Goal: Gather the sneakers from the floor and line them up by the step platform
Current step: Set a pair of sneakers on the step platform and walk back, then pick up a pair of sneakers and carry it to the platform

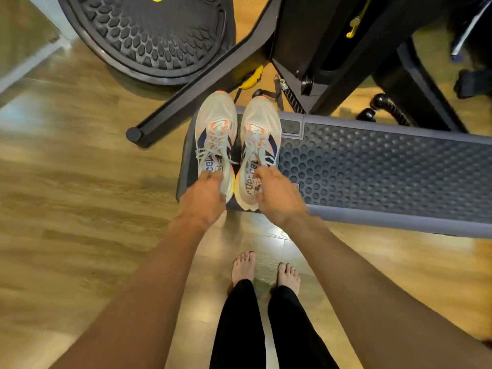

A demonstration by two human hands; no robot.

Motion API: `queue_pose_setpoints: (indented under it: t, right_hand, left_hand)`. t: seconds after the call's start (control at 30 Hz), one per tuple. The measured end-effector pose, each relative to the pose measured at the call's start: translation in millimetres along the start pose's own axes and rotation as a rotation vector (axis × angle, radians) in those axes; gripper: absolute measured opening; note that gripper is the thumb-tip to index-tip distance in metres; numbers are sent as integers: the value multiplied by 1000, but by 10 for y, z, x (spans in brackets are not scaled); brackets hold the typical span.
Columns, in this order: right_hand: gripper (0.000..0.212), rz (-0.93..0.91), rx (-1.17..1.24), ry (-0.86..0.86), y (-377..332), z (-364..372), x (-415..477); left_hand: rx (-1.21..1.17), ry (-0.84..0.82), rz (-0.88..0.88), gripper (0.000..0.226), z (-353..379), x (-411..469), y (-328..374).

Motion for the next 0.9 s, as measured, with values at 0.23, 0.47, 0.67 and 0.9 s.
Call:
queue_pose_setpoints:
  t: [0.23, 0.47, 0.67, 0.9]
  right_hand:
    - [30, -55, -186, 250, -497, -1270, -859]
    - [26, 87, -208, 617, -583, -2490, -2637]
    - [33, 321, -208, 940, -365, -2999, -4467]
    - [35, 607, -147, 1233, -27, -2665, -6841]
  left_hand:
    - [53, 142, 268, 29, -1086, -607, 825]
    - [140, 473, 781, 23, -2318, -1996, 2488]
    - [256, 570, 1197, 25, -2516, -3428, 3691]
    - [249, 541, 1577, 25, -1855, -5502, 4573]
Point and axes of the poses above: each hand's wrist, its own x-axis towards the middle knuckle, its own z-axis out of the palm, y = z × x, the point moved 1 cm from there along x, towards the middle knuckle, and after that the axes turned 7 degrees about x, right-handed, at the moved point
